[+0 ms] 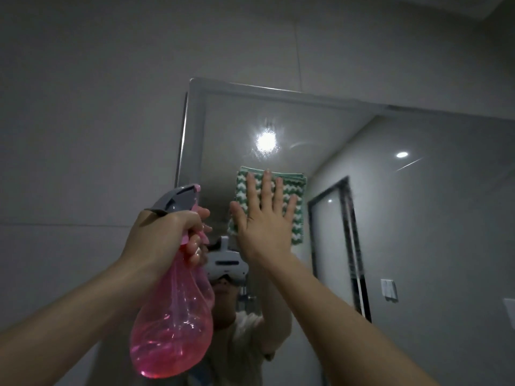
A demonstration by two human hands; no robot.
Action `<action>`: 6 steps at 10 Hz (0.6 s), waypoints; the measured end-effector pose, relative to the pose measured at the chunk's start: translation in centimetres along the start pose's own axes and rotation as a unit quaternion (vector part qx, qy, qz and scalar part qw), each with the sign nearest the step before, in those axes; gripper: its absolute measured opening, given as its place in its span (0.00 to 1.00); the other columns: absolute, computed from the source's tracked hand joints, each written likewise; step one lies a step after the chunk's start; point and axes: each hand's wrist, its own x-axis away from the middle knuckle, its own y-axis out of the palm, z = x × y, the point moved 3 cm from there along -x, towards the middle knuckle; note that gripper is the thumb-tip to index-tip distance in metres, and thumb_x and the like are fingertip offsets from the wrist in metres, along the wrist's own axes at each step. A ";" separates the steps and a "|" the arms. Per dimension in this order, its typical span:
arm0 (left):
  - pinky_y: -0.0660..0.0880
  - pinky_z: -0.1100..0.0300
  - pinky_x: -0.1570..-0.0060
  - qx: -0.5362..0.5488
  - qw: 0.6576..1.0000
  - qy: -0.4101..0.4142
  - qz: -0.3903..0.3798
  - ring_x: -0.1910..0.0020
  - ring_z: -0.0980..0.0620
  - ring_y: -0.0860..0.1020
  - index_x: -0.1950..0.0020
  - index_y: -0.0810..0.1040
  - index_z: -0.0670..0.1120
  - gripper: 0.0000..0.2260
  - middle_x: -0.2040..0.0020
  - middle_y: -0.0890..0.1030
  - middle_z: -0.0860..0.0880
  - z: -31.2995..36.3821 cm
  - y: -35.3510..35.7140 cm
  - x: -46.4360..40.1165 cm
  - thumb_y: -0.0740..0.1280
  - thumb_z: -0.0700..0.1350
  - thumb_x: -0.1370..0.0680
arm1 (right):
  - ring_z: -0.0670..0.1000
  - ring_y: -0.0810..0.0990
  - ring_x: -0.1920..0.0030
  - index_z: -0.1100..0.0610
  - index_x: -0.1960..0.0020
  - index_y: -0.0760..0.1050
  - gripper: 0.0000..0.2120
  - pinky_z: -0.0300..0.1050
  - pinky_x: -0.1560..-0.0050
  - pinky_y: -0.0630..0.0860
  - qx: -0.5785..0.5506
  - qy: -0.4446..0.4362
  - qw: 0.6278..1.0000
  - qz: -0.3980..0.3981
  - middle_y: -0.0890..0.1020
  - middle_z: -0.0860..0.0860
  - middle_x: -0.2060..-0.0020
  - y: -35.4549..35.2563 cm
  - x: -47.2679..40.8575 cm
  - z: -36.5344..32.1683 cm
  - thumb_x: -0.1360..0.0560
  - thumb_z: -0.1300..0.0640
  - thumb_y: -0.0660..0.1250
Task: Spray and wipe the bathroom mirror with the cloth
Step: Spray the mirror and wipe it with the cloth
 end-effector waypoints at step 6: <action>0.76 0.56 0.74 0.077 0.996 0.031 0.033 0.74 0.44 0.78 0.49 0.79 0.42 0.18 0.72 0.79 0.40 2.8 -1.1 0.4 0.63 0.36 0.38 | 0.48 0.39 0.24 0.38 0.25 0.38 0.26 0.55 0.26 0.35 0.070 -0.149 0.986 -0.009 0.40 0.44 0.24 -2.2 -6.8 0.2 0.21 0.37 0.41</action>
